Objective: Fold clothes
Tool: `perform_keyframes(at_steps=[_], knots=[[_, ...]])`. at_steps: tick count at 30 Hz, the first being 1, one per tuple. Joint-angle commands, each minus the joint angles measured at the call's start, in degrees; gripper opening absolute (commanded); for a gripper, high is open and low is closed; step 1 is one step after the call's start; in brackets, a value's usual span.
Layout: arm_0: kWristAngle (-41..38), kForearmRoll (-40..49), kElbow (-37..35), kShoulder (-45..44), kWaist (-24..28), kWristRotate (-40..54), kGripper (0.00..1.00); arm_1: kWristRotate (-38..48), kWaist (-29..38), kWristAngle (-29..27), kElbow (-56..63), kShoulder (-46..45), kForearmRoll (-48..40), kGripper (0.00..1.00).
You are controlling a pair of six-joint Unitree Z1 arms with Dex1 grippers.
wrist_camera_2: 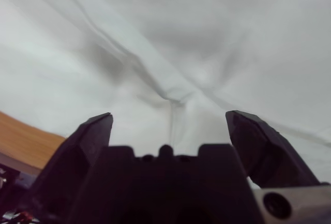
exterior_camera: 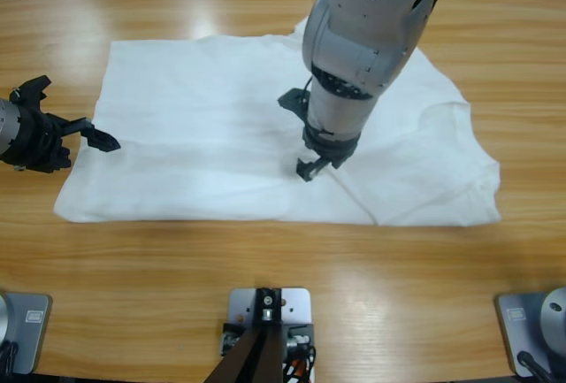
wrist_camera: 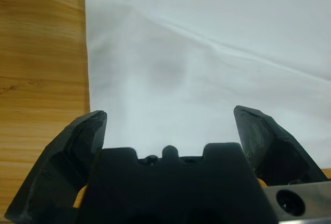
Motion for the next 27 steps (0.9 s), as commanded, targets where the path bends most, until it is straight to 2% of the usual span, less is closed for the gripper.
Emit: perform_keyframes(at_steps=[1, 3, 7, 9, 10, 14, 18, 27], knots=[[0.7, -0.6, 1.3, 2.0, 0.5, 0.5, 0.964, 0.7, 0.8, -2.5, -0.5, 4.2, 1.6, 0.811], [0.7, -0.6, 1.3, 2.0, 0.5, 0.5, 0.964, 0.6, 0.8, -2.9, -0.7, 4.5, 1.9, 0.725], [0.7, -0.6, 1.3, 2.1, 0.5, 0.6, 0.964, 0.6, 0.8, -3.7, -1.1, 5.1, 2.4, 0.719], [0.7, -0.6, 1.3, 2.2, 0.5, 0.6, 0.964, 0.6, 0.8, -4.1, -1.4, 5.4, 2.7, 0.563], [0.7, -0.6, 1.3, 2.2, 0.5, 0.6, 0.964, 0.6, 0.8, -4.3, -1.5, 5.5, 2.9, 0.559], [0.7, -0.7, 1.3, 2.3, 0.5, 0.6, 0.964, 0.6, 0.8, -5.0, -2.8, 6.0, 3.9, 0.345], [0.7, -0.9, 1.3, 2.6, 0.5, 0.6, 0.964, 0.6, 0.8, -5.2, -3.7, 6.6, 4.4, 0.310], [0.7, -1.0, 1.3, 2.8, 0.5, 0.7, 0.964, 0.6, 1.0, -4.2, -3.7, 7.1, 4.5, 0.315]])
